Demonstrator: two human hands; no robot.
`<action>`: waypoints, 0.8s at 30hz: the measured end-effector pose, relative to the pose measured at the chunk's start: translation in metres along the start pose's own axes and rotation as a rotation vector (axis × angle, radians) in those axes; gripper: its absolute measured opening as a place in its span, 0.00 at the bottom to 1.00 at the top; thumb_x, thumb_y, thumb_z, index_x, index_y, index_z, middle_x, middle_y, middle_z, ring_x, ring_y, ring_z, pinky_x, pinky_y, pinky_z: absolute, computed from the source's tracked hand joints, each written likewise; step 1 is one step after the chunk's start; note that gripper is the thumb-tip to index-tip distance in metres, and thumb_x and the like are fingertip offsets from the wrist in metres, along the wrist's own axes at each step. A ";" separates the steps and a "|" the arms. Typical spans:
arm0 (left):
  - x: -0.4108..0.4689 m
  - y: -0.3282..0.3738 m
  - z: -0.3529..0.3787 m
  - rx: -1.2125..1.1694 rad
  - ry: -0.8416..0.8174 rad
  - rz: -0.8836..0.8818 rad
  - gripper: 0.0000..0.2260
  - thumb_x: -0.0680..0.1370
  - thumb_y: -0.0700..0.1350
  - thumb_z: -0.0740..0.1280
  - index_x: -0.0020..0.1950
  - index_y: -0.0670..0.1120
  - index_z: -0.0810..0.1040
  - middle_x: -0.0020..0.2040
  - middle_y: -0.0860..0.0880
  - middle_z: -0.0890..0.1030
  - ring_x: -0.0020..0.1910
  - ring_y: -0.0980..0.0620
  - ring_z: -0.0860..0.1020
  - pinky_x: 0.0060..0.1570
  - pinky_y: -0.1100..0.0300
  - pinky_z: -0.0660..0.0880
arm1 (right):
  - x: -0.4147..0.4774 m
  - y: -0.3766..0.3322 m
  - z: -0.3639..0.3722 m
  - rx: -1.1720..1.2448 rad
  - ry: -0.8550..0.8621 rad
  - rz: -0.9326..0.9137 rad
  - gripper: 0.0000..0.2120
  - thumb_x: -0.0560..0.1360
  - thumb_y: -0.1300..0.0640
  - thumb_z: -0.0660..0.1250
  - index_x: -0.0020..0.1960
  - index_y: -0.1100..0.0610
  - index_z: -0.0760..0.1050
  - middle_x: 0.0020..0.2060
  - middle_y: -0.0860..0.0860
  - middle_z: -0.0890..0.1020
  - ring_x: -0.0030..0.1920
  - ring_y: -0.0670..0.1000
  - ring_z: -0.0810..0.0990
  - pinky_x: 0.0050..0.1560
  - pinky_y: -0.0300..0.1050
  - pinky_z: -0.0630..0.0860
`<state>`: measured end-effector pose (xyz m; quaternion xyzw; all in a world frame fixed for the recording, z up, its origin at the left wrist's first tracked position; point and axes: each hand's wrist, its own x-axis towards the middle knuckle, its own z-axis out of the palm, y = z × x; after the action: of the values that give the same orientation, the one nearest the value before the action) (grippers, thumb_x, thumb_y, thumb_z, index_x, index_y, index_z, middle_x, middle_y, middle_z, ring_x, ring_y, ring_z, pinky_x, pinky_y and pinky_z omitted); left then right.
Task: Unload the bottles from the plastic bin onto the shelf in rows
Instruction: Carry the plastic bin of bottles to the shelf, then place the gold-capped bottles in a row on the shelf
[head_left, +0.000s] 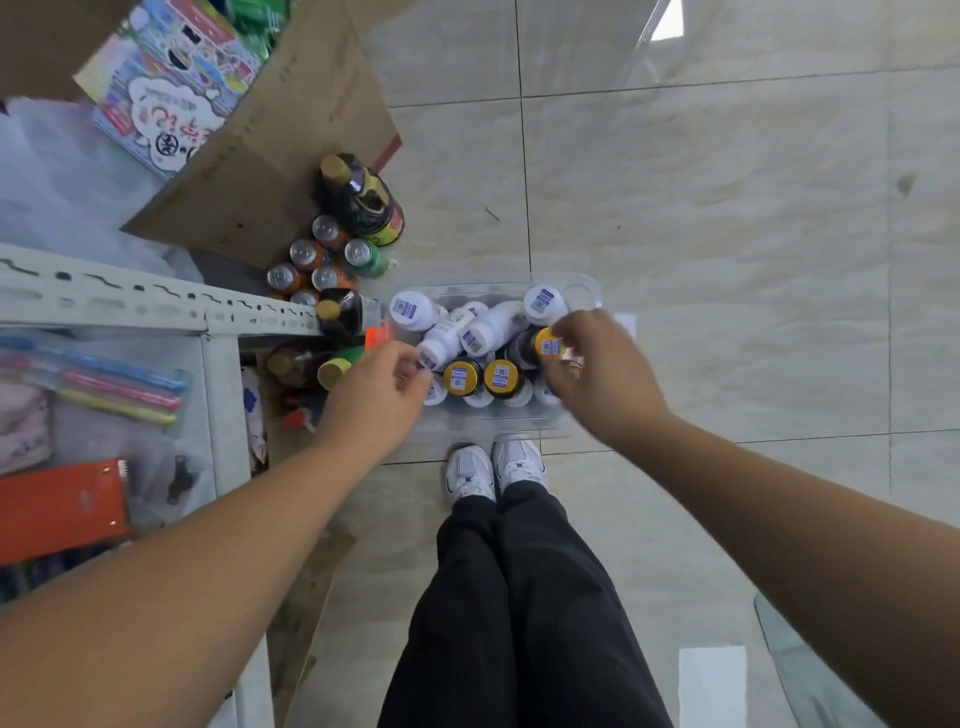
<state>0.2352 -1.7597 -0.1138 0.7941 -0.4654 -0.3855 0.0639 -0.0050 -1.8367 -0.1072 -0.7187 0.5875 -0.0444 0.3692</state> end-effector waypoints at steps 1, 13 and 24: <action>-0.002 0.004 0.004 0.039 -0.066 0.027 0.16 0.77 0.54 0.68 0.63 0.52 0.76 0.56 0.53 0.78 0.49 0.53 0.80 0.50 0.50 0.79 | -0.004 -0.009 0.005 -0.041 -0.074 -0.074 0.05 0.74 0.54 0.66 0.50 0.53 0.74 0.47 0.50 0.75 0.47 0.52 0.73 0.43 0.45 0.70; 0.011 -0.001 0.069 0.068 -0.019 0.197 0.25 0.75 0.43 0.72 0.71 0.51 0.73 0.67 0.48 0.76 0.59 0.42 0.78 0.55 0.52 0.75 | 0.012 -0.007 0.086 -0.512 -0.316 -0.185 0.16 0.76 0.58 0.65 0.62 0.58 0.69 0.52 0.56 0.80 0.47 0.60 0.82 0.36 0.50 0.73; -0.045 0.087 -0.096 0.001 -0.158 0.203 0.17 0.68 0.51 0.77 0.55 0.52 0.80 0.48 0.52 0.83 0.48 0.49 0.80 0.50 0.52 0.78 | -0.013 -0.097 -0.090 -0.196 -0.377 0.007 0.15 0.70 0.52 0.70 0.49 0.61 0.71 0.42 0.58 0.79 0.42 0.62 0.76 0.35 0.49 0.70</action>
<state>0.2276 -1.7979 0.0180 0.7100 -0.5471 -0.4385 0.0654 0.0247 -1.8653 0.0191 -0.7448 0.5121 0.1494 0.4009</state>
